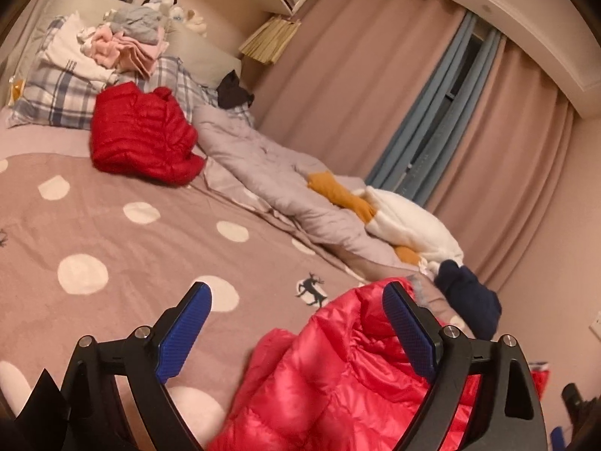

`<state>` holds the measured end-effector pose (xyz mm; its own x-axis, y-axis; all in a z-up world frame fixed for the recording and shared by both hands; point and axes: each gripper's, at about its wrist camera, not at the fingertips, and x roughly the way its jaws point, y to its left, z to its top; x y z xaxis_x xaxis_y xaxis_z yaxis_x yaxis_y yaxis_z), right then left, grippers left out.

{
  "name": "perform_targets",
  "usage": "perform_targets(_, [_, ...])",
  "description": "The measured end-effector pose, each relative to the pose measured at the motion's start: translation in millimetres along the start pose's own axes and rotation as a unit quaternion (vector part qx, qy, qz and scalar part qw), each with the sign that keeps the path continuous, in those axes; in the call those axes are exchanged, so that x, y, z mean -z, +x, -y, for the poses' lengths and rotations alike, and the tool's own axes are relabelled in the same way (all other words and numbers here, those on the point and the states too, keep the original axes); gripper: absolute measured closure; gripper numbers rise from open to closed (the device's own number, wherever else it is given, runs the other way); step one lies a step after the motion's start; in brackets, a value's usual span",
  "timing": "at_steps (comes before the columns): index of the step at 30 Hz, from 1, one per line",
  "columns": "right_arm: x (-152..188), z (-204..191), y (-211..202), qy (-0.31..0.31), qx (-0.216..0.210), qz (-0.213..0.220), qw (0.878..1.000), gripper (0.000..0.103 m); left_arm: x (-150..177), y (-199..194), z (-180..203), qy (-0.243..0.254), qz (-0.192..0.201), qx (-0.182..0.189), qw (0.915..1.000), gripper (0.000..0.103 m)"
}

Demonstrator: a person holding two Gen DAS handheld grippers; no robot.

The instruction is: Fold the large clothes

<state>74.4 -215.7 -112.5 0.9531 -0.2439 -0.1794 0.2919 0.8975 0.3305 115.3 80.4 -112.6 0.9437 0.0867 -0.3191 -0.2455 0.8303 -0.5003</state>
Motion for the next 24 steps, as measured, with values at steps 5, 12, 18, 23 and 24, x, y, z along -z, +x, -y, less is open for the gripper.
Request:
perform_targets(5, [3,-2,3,-0.008,0.005,-0.007,1.000,0.000,6,2,10,0.027,-0.003,0.001,0.9996,0.002])
perform_targets(12, [12,0,21,-0.017,0.008,-0.052,0.998,0.000,15,9,22,0.050,-0.028,0.014,0.9983,0.002])
perform_targets(18, [18,4,27,-0.020,0.009,-0.062,0.998,0.000,22,14,34,0.078,-0.037,-0.002,0.9962,0.001])
perform_targets(23, [26,8,41,-0.004,-0.003,-0.090,0.996,0.000,29,18,39,0.084,-0.050,0.023,0.9950,0.001])
perform_targets(24, [27,8,43,-0.002,-0.004,-0.092,0.996,0.000,30,19,39,0.079,-0.052,0.025,0.9952,0.001])
